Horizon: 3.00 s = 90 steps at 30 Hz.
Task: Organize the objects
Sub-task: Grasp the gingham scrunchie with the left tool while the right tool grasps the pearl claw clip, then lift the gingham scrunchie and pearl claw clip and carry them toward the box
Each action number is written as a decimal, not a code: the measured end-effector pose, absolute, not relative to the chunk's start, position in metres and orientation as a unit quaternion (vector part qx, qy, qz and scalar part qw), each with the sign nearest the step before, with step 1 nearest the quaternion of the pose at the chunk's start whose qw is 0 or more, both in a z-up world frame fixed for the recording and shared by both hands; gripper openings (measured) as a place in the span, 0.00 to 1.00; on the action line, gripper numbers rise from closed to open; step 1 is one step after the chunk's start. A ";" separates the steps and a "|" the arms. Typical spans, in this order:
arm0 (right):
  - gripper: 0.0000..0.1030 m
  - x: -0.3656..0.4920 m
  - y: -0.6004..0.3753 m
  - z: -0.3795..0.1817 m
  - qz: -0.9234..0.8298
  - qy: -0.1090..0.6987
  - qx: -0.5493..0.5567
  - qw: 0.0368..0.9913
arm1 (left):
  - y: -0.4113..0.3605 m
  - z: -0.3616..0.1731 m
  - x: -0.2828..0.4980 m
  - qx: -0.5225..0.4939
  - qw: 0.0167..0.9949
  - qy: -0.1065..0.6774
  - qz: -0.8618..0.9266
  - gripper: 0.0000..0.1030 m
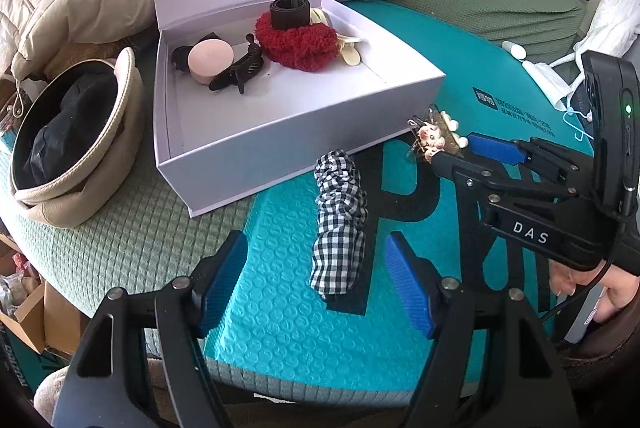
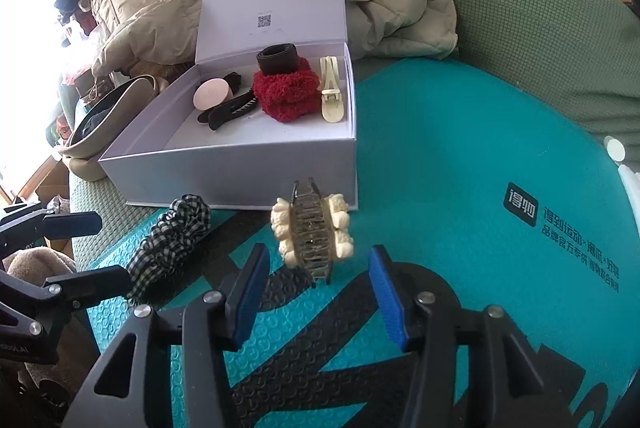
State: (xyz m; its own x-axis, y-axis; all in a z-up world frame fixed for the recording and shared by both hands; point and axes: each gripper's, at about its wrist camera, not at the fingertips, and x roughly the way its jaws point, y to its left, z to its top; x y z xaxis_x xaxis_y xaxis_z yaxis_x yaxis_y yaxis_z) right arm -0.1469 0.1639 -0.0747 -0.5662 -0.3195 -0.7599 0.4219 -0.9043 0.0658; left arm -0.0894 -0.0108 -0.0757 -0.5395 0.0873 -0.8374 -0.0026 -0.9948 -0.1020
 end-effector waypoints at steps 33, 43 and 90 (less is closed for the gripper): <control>0.40 -0.130 0.206 -0.071 -0.873 0.047 0.443 0.197 | 0.044 -0.096 -0.096 -0.486 0.100 -0.050 0.867 0.24; 0.40 -0.096 0.234 -0.065 -0.880 0.066 0.438 0.170 | 0.087 -0.086 -0.082 -0.476 0.139 -0.004 0.869 0.24; 0.39 -0.110 0.222 -0.063 -0.865 0.053 0.439 0.235 | 0.072 -0.082 -0.119 -0.473 0.129 -0.046 0.870 0.23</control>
